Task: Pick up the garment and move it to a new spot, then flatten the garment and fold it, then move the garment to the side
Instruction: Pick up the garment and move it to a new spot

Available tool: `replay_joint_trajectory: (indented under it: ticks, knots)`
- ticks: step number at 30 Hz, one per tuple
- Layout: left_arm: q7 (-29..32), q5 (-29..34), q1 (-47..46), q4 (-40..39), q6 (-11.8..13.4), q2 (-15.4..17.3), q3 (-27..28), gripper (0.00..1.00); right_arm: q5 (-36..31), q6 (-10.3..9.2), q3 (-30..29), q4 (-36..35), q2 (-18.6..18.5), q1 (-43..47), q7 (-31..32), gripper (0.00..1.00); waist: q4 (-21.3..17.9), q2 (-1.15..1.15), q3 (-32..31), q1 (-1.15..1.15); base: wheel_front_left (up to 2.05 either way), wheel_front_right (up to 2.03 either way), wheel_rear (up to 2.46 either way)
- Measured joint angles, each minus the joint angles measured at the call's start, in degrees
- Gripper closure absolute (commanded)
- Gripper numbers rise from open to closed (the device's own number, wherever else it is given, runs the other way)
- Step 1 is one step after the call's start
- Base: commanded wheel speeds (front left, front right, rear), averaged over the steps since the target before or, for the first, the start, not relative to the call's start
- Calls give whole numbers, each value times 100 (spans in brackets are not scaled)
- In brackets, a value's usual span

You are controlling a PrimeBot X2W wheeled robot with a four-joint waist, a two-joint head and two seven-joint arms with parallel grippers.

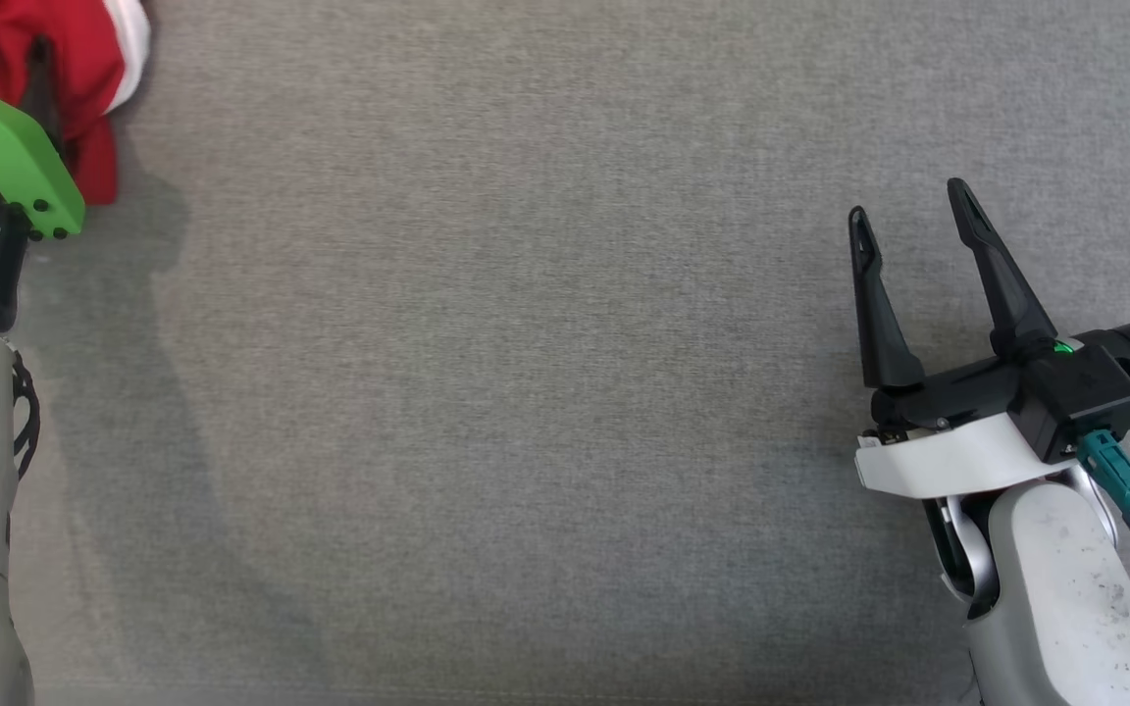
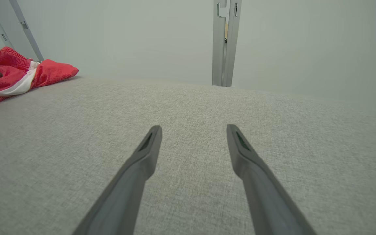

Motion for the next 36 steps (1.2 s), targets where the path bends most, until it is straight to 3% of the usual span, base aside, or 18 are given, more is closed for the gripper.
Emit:
replay_joint_trajectory:
  ticks: [4,6,8,16,24,30,36]
  knots:
    - [7,3,-77,307,54,29,-36,0,19,0,-8,-3,0,0,0,0,-168,0,148,0,0,0,0]
    - [-41,5,-118,403,116,66,-33,60,32,0,-1,-3,0,-8,0,0,-220,0,177,0,0,0,0]
    - [-135,14,-181,498,178,110,-30,100,67,0,0,15,0,-18,0,0,-245,0,160,-1,0,0,0]
    - [-512,133,-375,609,200,322,-143,100,194,0,14,119,1,-17,0,0,-240,0,-145,-1,0,0,0]
    - [-756,207,-576,302,40,365,-497,100,383,0,-107,277,1,141,1,0,-291,0,-698,-1,0,0,0]
    - [-605,87,-627,-408,-25,112,-1117,100,493,0,-277,363,1,434,0,0,-385,0,-1213,-1,0,0,0]
    - [-294,-649,-357,-1580,-35,-209,-1847,100,628,0,-359,435,1,676,0,0,-554,0,-1716,-1,0,0,0]
